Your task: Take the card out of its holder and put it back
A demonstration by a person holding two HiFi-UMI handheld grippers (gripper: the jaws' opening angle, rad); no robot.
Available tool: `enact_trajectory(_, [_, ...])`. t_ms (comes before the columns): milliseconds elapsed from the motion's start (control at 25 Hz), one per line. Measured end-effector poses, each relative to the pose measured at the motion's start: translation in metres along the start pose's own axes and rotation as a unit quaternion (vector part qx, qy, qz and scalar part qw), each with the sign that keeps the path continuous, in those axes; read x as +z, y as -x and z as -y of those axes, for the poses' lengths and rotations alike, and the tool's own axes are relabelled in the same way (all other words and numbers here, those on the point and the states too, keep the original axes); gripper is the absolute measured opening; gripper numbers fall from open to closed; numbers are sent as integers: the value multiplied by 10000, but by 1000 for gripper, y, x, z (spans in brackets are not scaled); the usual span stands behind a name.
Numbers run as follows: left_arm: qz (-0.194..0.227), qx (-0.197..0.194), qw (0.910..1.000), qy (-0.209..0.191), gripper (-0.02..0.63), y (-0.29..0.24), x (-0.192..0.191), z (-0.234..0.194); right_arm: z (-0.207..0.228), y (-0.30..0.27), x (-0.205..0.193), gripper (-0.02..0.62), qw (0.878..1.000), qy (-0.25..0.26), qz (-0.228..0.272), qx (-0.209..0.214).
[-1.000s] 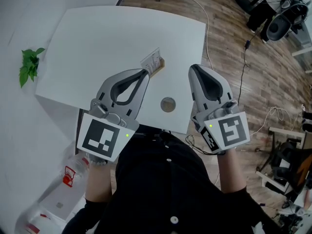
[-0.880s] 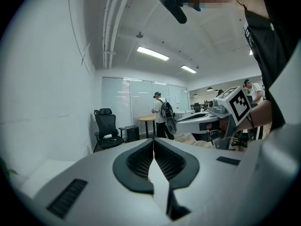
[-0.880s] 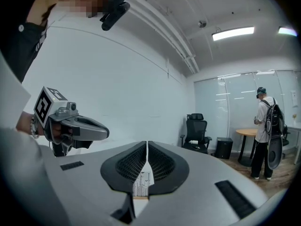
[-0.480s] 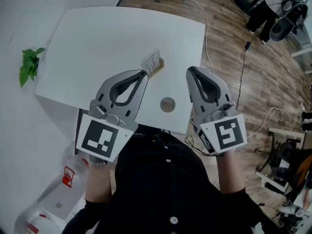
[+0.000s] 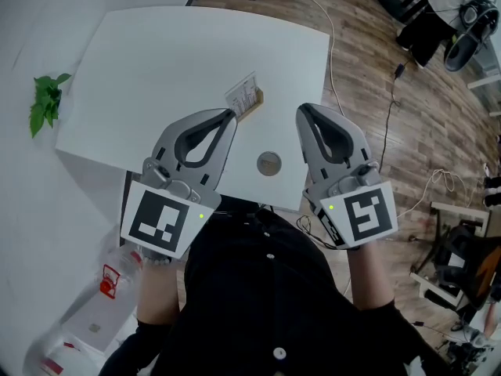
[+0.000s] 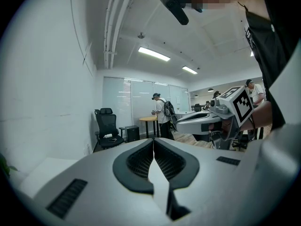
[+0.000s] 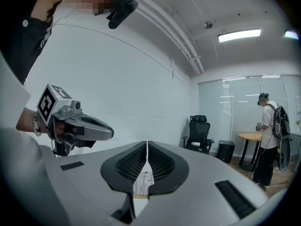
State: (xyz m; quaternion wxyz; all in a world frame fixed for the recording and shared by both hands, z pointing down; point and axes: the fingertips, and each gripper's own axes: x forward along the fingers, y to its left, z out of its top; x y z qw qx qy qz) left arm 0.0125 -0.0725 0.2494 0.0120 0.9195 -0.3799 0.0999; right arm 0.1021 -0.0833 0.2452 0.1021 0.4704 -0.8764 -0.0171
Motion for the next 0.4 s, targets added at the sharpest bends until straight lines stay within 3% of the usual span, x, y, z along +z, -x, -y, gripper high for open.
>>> enact_trajectory(400, [-8, 23, 10000, 46, 17, 1, -3, -3, -6, -2, 1, 46, 9998, 182, 14, 60])
